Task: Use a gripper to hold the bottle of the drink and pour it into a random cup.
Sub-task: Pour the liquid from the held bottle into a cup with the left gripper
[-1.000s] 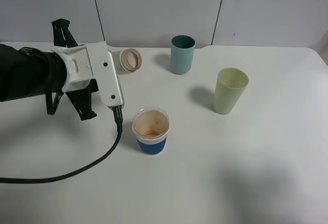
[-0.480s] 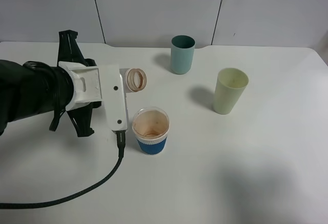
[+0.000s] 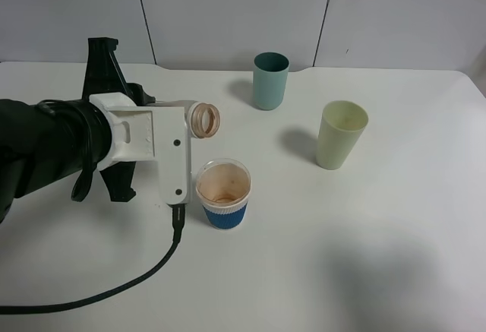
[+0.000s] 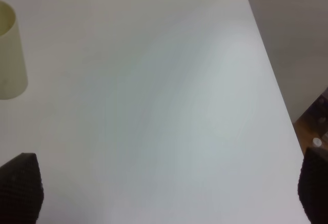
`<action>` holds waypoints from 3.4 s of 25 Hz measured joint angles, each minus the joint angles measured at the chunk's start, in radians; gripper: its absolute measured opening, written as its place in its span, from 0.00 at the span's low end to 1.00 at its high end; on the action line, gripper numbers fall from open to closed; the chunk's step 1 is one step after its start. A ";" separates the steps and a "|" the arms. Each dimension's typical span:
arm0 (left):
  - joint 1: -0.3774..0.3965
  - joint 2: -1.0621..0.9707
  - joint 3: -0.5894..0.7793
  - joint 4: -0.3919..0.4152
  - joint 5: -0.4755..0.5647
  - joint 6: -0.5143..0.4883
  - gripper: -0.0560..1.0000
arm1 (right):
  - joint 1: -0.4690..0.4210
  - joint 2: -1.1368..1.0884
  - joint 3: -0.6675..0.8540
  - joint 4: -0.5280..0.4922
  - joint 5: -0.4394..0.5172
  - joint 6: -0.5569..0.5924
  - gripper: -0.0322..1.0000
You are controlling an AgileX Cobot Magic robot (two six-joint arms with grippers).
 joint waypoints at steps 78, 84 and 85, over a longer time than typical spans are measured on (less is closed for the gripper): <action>-0.005 0.163 0.000 0.316 -0.072 0.048 0.34 | 0.000 0.000 0.000 -0.003 0.000 0.011 0.99; -0.005 0.163 0.000 0.315 -0.072 0.049 0.34 | 0.000 0.000 0.000 -0.004 0.000 0.011 0.99; -0.005 0.163 0.000 0.315 -0.072 0.049 0.34 | 0.000 0.000 0.000 -0.005 0.000 0.011 0.99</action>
